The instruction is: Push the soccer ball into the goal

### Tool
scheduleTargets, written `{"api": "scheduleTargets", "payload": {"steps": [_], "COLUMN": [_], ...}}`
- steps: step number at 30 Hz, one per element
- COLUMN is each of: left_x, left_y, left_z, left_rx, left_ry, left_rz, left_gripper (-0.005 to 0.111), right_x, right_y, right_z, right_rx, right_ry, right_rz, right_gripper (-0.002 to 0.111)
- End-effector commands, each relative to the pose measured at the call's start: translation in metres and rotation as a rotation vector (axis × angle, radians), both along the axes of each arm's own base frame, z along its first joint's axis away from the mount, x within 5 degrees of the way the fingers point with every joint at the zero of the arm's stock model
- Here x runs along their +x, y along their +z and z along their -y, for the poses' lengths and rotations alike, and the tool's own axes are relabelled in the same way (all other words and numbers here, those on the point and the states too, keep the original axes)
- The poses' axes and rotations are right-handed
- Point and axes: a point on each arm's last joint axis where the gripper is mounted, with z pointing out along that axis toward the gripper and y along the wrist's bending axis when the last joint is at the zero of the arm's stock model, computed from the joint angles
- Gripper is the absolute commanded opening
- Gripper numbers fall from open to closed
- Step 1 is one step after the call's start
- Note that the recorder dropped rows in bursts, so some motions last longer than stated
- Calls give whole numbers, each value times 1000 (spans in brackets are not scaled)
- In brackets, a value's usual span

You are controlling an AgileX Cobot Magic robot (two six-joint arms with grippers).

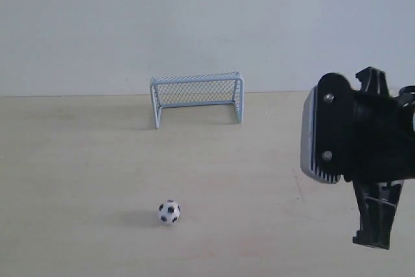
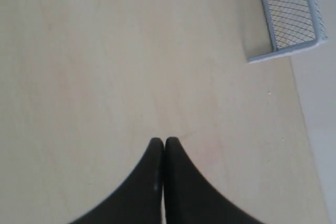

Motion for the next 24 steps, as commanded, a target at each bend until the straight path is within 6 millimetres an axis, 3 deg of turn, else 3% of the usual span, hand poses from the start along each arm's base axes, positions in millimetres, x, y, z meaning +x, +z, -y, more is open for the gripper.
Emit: {"api": "scheduleTargets", "payload": {"steps": [1, 9, 24], "left_x": [0, 0, 0], "left_y": [-1, -1, -1], "left_z": [0, 0, 0], "left_rx": [9, 9, 9], "left_ry": [3, 3, 3], "left_rz": [2, 2, 2], "left_gripper": [4, 4, 4], "right_x": [-19, -35, -35], "right_y": [23, 42, 42], "right_z": [7, 13, 13], "right_rx": [227, 550, 554], "right_ry": [-161, -389, -393], "right_rz": [-47, -163, -170], "right_gripper": [0, 0, 0]}}
